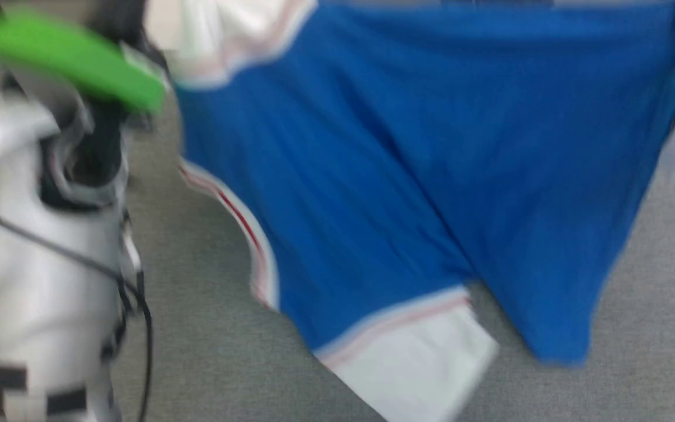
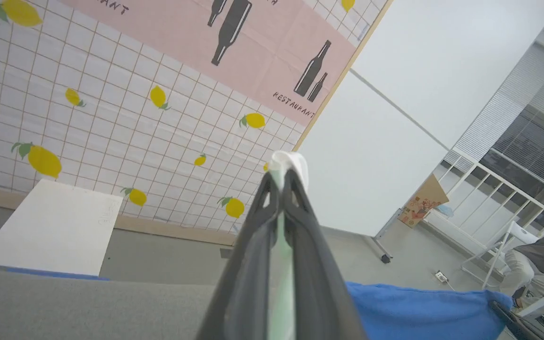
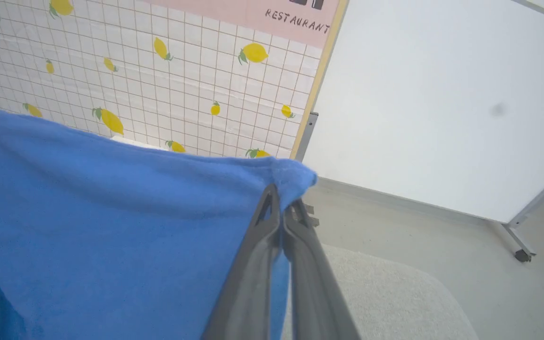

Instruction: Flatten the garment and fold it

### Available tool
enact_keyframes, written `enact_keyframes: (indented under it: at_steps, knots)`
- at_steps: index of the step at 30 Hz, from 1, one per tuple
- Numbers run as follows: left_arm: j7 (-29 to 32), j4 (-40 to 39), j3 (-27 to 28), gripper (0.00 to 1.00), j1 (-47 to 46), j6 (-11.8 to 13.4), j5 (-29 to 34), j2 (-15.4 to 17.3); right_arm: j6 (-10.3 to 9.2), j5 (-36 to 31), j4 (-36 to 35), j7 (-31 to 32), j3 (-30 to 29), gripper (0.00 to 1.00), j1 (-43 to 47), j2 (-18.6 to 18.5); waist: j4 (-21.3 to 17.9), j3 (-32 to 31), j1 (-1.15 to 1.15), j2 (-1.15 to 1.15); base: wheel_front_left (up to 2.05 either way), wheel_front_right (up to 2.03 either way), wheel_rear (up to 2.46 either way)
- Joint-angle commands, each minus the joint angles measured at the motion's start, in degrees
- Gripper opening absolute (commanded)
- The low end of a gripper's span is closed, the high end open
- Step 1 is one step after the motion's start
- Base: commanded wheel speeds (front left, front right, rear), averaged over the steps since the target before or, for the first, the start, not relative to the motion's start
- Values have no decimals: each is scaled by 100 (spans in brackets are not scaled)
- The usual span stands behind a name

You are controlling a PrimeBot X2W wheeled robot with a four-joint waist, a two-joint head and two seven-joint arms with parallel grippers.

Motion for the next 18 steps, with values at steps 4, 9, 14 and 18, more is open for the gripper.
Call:
enact_keyframes:
  at_steps: [4,9,14,18]
  knots:
    - [-132,443,57,0,-1351,62,171,28,-10,43,391,80,241,0,-1175,-126,-259,1014,0,31,0,0,0]
    - [-597,966,81,0,-2888,66,517,17,-10,-174,959,-86,373,0,-2505,-36,-372,1520,0,31,0,0,0]
    - [-1308,1390,247,0,-4123,43,738,-13,-10,-575,1613,-530,397,0,-3565,148,-446,1819,0,31,0,0,0]
    - [-1836,1683,322,0,-4771,-135,828,-2,-10,-1021,1944,-1066,252,0,-4189,350,-468,1915,0,31,0,0,0]
